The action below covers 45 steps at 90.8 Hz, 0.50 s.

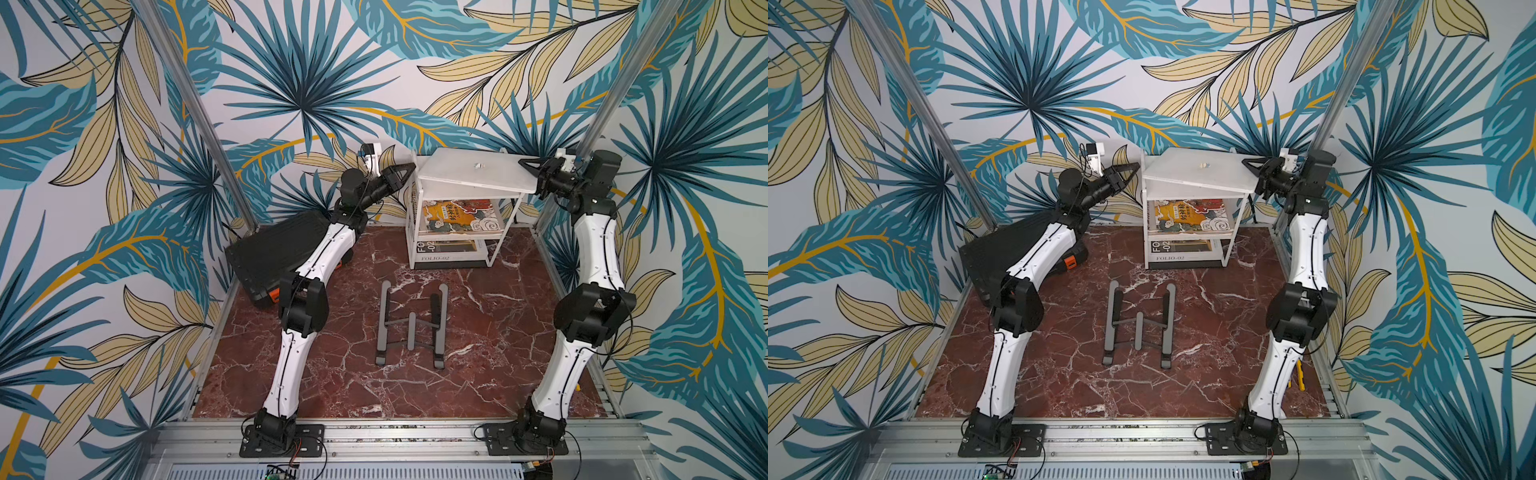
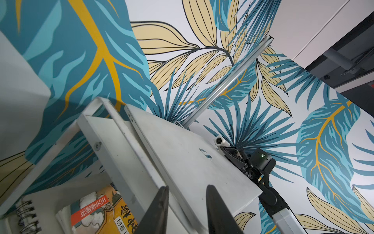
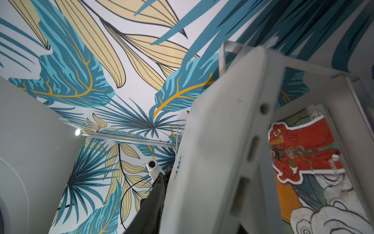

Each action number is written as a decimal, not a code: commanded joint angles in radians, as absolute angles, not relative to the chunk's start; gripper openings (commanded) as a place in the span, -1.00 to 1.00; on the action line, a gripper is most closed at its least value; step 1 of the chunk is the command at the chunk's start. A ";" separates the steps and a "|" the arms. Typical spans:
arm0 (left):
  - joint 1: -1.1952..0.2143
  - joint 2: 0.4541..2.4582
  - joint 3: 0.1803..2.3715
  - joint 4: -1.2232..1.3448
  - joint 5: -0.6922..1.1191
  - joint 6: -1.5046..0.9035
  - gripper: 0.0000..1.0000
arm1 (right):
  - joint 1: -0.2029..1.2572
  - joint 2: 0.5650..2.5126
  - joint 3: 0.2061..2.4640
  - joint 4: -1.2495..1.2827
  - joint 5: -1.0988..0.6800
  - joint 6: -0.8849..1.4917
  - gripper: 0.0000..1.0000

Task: Close the laptop lid and set it aside
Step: Place the laptop on the shelf.

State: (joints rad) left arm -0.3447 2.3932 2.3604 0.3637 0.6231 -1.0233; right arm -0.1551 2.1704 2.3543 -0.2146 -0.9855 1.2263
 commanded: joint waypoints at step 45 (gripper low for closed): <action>-0.350 2.327 2.369 0.356 0.687 -1.012 -0.23 | -0.165 2.162 2.389 -0.393 -0.986 1.097 0.15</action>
